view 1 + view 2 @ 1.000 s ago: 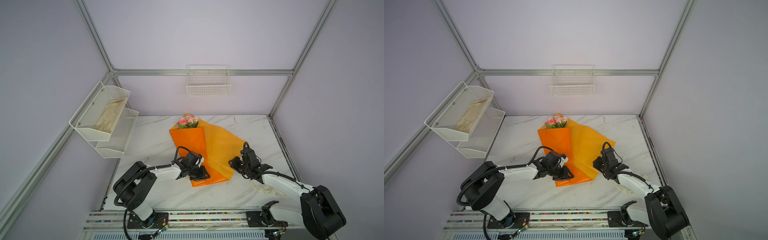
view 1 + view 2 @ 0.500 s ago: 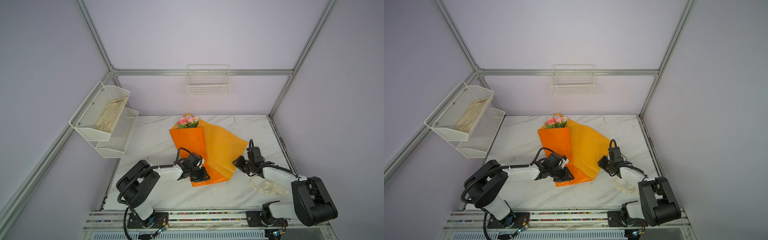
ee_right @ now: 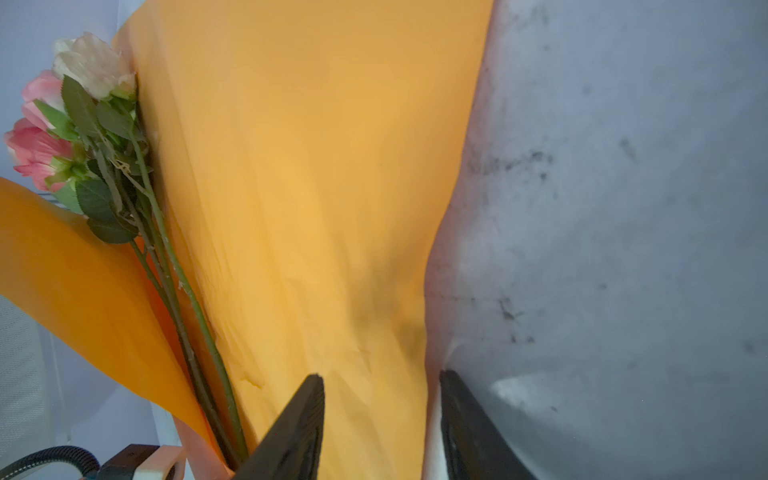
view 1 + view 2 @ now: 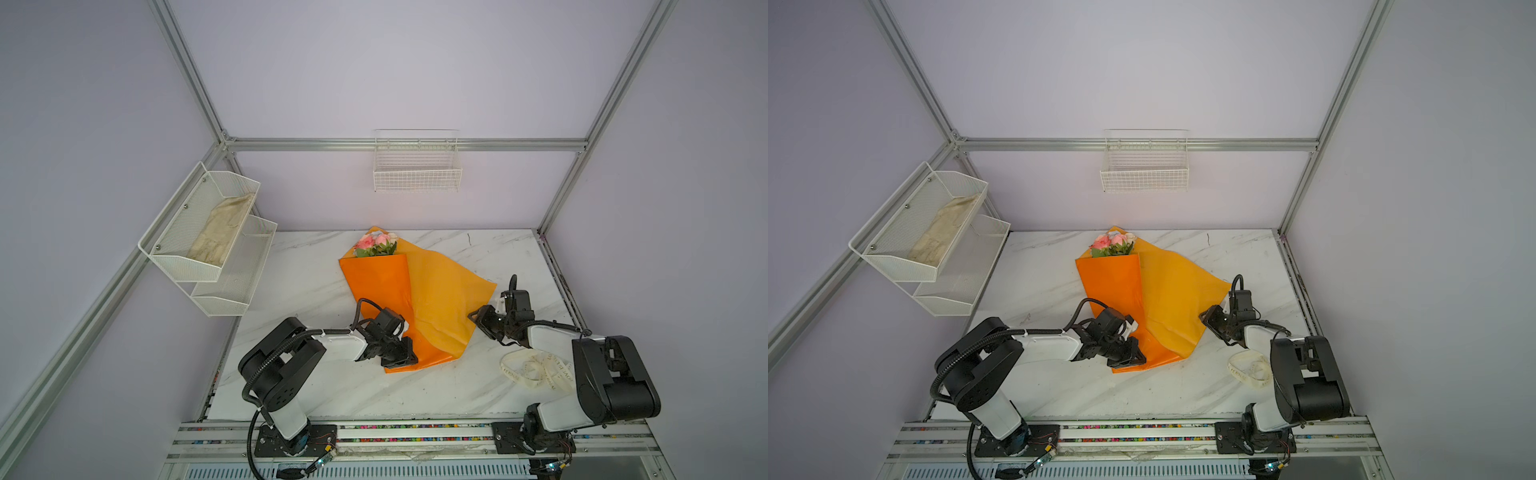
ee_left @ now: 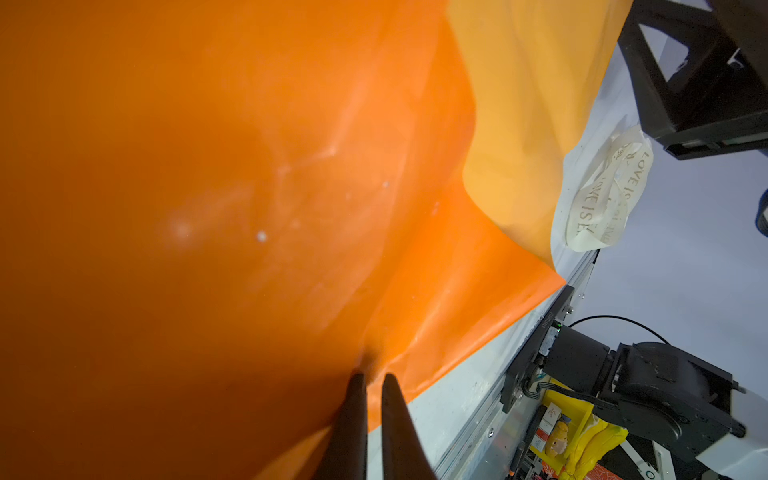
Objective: Tie the bouquet of fake flowers
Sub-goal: 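Hold the bundle with the left gripper while the right grasps the yellow paper edge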
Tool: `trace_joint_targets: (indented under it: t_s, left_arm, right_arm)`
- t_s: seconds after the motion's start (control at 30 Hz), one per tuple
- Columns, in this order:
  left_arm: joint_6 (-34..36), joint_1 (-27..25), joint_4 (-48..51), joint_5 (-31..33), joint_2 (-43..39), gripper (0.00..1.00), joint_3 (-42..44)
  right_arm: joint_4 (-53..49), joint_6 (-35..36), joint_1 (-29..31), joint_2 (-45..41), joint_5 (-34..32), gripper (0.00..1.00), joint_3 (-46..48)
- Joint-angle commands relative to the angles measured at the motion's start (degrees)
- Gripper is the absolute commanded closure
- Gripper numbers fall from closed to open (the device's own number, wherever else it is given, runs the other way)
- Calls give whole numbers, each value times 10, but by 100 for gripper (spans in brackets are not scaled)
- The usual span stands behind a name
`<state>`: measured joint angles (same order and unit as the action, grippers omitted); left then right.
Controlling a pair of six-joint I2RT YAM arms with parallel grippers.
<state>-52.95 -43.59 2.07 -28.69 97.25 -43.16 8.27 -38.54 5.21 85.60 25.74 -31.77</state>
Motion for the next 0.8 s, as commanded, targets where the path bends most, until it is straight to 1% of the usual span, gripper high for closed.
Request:
trace_joint_targets:
  t_s: [0.0, 0.07, 0.17, 0.3, 0.53, 0.6, 0.67, 0.7, 0.73, 0.77]
  left_arm:
    - [7, -4, 3, -6, 14, 90, 25]
    - [8, -3, 4, -5, 14, 90, 25]
    - [9, -3, 4, -2, 14, 90, 26]
    - [12, -4, 5, -3, 12, 90, 26]
    - [14, -3, 3, 2, 13, 90, 27]
    - [14, -3, 3, 3, 15, 90, 26]
    - [14, -3, 2, 4, 15, 90, 25]
    - [14, -2, 1, 5, 15, 90, 24]
    - [14, -3, 0, 3, 15, 90, 24]
    - [14, -3, 0, 4, 16, 90, 23]
  right_arm:
    - [42, 4, -7, 28, 26, 55, 2]
    - [83, -3, -9, 36, 50, 58, 10]
    - [140, -12, -10, 42, 72, 60, 22]
    - [216, -33, -10, 44, 120, 67, 36]
    - [263, -50, -9, 20, 158, 85, 39]
    - [265, -53, -9, 14, 162, 87, 38]
    - [262, -55, -8, 5, 167, 92, 35]
    - [256, -53, -7, -1, 170, 92, 33]
    - [248, -50, -6, -8, 171, 89, 30]
    - [238, -47, -6, -16, 172, 83, 26]
